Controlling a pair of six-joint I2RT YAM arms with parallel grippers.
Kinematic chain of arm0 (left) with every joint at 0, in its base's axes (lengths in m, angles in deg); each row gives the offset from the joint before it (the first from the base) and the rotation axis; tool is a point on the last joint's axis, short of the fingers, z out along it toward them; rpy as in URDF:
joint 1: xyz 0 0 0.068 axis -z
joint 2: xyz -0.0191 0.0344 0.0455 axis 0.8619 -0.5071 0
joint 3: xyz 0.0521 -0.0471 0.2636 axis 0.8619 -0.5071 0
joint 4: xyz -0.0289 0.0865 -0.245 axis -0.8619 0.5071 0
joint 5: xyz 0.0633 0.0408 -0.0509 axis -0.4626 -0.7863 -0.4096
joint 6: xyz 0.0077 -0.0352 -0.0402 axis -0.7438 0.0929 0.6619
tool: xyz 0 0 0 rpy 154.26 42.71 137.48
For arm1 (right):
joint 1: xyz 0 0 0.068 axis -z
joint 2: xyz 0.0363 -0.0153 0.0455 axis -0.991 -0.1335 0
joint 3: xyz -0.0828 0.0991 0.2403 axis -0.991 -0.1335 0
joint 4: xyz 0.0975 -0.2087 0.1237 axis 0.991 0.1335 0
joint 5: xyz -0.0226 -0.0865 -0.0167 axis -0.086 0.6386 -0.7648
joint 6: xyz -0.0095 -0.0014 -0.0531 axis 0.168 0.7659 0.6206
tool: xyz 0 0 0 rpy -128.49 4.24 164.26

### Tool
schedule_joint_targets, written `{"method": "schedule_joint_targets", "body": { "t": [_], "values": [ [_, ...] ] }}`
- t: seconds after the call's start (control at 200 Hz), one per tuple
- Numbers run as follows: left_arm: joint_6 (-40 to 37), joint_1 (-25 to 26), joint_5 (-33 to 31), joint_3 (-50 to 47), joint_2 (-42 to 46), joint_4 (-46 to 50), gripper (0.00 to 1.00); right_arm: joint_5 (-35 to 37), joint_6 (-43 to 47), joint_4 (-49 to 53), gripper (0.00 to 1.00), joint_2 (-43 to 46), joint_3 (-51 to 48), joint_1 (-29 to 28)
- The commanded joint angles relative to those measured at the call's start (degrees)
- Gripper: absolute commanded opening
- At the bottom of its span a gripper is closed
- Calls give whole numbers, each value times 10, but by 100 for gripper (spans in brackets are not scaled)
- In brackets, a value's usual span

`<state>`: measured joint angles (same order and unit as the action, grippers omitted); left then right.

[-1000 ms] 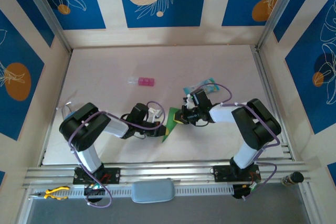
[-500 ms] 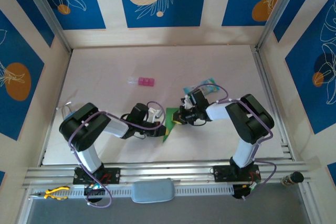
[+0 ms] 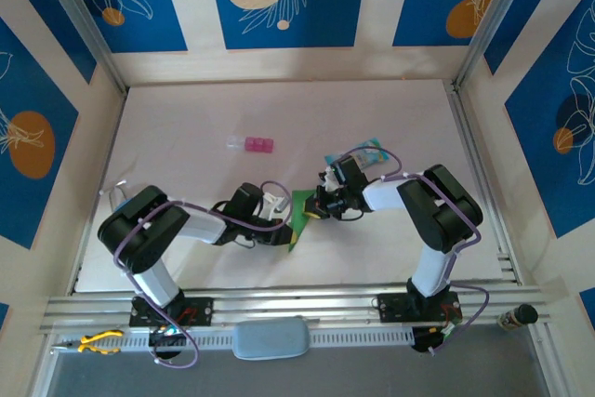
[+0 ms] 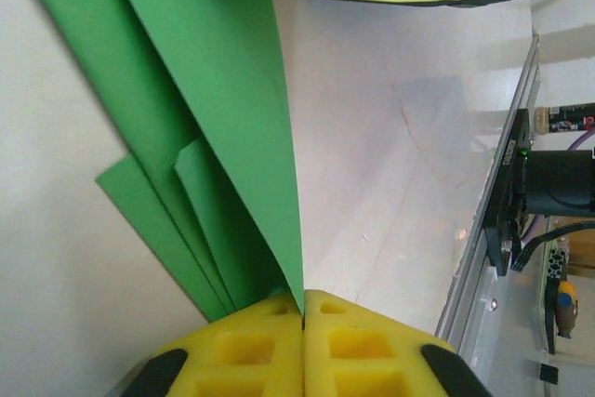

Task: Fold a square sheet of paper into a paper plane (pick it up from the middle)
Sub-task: Fold the wing for the fifth time at the center of the table.

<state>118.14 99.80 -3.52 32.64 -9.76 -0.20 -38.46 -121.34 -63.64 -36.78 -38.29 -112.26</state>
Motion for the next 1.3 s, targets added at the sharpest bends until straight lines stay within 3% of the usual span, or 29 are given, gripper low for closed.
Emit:
{"method": "schedule_joint_targets", "body": {
  "t": [0.0, 0.185, 0.265, 0.405, 0.625, 0.9, 1.036, 1.111, 1.296],
  "values": [
    [-24, 9, 23, -4, 8, 62, 3, 30, 9, 45, 4, -17, 12, -3],
    [-48, 9, 47, -1, 4, 89, 0, 40, 12, 65, 3, -26, 24, -7],
    [-57, 9, 48, -2, 7, 102, 11, 45, 12, 72, 3, -29, 27, -10],
    [-52, 9, 45, -8, 26, 102, 14, 48, 14, 79, 3, -31, 31, -10],
    [-55, 10, 56, -10, 30, 106, 1, 50, 16, 86, 3, -35, 35, -12],
    [-80, 10, 83, -8, 19, 132, 12, 55, 14, 93, 2, -42, 40, -14],
    [-99, 12, 90, -1, 15, 159, 8, 55, 14, 98, 2, -44, 42, -14],
    [-109, 12, 82, 2, 14, 177, 0, 57, 15, 101, 2, -44, 44, -14],
    [-116, 13, 78, 5, 13, 192, 0, 60, 13, 104, 2, -46, 45, -14]
  ]
}}
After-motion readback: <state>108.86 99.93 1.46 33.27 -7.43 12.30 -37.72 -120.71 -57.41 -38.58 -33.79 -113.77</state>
